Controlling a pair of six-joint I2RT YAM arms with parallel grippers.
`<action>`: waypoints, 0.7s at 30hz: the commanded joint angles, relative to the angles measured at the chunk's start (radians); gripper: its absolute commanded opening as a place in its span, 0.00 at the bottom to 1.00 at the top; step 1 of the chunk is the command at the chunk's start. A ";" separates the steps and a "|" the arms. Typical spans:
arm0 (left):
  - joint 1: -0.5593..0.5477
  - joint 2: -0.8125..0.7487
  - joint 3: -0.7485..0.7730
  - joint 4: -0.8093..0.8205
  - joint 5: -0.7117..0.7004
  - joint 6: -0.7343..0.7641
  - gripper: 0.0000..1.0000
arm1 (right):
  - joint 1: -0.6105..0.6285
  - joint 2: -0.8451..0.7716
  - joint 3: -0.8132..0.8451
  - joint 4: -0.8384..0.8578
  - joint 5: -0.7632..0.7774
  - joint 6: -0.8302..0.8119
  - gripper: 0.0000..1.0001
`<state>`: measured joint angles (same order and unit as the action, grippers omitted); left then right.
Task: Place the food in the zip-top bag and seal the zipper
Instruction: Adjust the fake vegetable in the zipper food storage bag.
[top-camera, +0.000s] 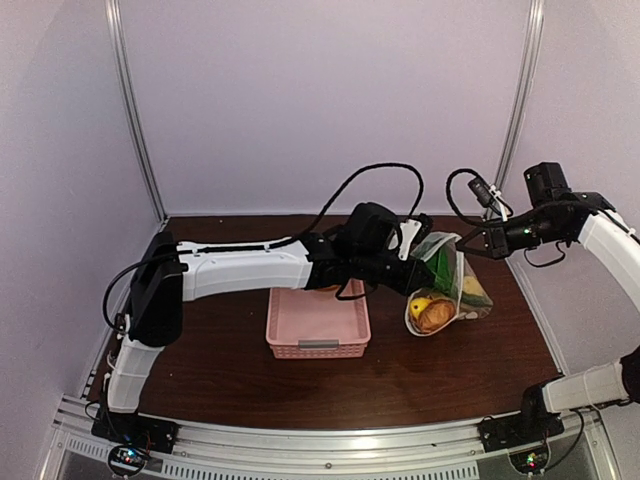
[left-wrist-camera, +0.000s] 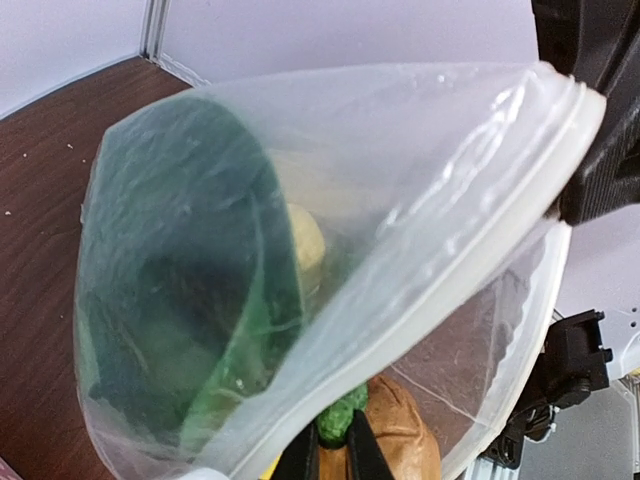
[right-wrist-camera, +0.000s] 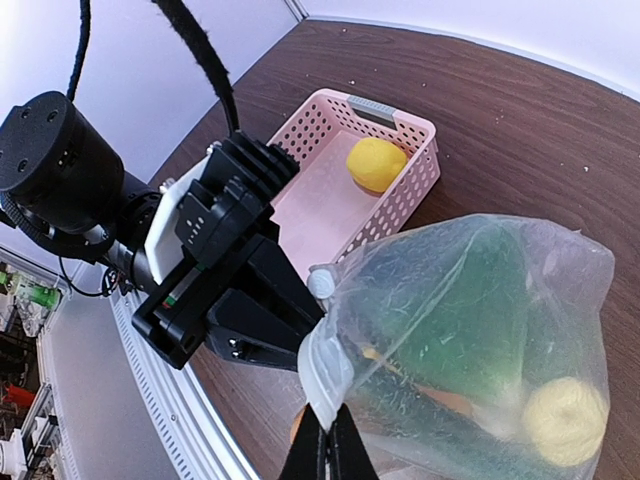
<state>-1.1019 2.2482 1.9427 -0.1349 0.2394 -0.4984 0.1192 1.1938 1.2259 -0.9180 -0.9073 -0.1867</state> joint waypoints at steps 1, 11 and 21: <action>-0.001 0.032 0.009 0.057 -0.088 0.041 0.00 | 0.008 0.003 0.016 0.025 -0.112 0.005 0.00; -0.002 0.032 0.111 -0.020 -0.087 0.050 0.45 | 0.000 0.005 0.059 0.009 -0.071 0.009 0.00; 0.000 -0.329 -0.266 -0.037 -0.269 0.046 0.80 | -0.015 0.074 0.049 0.026 0.017 -0.011 0.00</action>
<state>-1.1034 2.0758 1.8229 -0.2096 0.0956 -0.4381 0.1104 1.2533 1.2854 -0.9218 -0.9123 -0.1806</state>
